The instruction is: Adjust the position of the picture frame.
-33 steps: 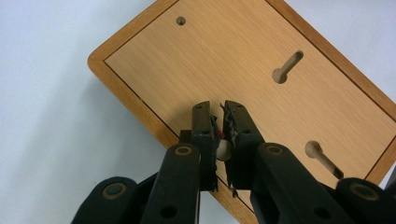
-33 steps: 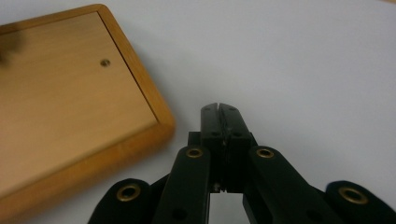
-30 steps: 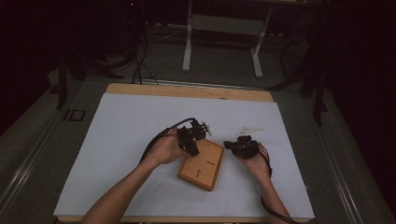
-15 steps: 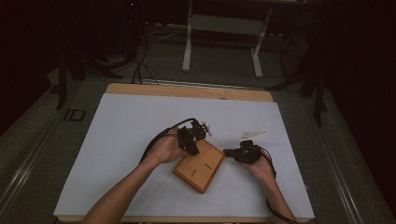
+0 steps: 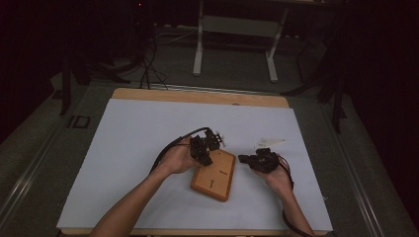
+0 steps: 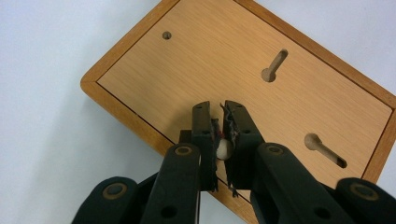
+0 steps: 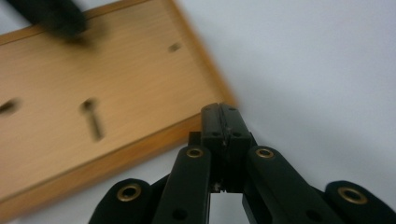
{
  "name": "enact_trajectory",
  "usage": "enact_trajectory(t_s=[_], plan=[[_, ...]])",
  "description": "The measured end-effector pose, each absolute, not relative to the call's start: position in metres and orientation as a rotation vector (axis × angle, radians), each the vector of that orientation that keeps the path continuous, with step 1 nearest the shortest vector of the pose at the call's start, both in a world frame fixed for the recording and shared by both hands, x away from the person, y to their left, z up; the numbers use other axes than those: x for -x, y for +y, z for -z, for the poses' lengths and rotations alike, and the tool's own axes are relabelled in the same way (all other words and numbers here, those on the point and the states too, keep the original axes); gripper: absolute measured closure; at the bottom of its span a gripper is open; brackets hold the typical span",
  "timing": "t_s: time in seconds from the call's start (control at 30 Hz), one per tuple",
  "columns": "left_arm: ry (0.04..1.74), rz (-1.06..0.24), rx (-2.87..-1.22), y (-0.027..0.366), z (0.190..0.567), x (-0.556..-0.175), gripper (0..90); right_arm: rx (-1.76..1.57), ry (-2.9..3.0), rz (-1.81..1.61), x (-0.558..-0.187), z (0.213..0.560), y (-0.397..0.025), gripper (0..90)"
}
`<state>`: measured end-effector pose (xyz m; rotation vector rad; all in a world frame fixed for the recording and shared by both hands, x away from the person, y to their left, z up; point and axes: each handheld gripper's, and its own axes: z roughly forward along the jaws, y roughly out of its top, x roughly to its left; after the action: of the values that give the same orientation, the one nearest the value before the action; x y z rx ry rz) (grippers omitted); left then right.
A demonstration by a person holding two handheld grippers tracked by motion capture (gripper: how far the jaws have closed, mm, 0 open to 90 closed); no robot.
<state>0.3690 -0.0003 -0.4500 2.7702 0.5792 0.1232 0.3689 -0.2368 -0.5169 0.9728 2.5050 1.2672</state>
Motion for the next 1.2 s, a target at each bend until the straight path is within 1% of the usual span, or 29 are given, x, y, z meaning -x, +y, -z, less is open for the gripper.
enact_trajectory(t_s=[0.23, 0.27, 0.33, 0.43, 0.6, 0.9, 1.2], plan=[[0.535, -0.144, -2.767, -0.002, 0.447, -0.363, 84.3, -0.996, 2.502, -1.214, -0.391, 0.517, -0.219, 89.7], [0.503, -0.154, -2.770, -0.003, 0.446, -0.361, 84.2, -1.024, 2.534, -1.195, -0.402, 0.522, -0.213, 89.7], [0.486, -0.164, -2.760, -0.002, 0.444, -0.360, 84.2, -1.045, 2.574, -1.197, -0.408, 0.527, -0.211, 89.7], [0.475, -0.181, -2.760, -0.001, 0.443, -0.360, 84.2, -1.049, 2.628, -1.222, -0.409, 0.531, -0.210, 89.8], [0.505, -0.199, -2.765, 0.004, 0.445, -0.365, 84.2, -1.024, 2.681, -1.321, -0.396, 0.532, -0.218, 89.9], [0.527, -0.170, -2.726, 0.005, 0.451, -0.372, 84.3, -1.044, 2.734, -1.278, -0.367, 0.539, -0.225, 89.9], [0.533, -0.135, -2.693, 0.009, 0.464, -0.382, 84.3, -1.013, 2.780, -1.242, -0.341, 0.538, -0.227, 89.9]])
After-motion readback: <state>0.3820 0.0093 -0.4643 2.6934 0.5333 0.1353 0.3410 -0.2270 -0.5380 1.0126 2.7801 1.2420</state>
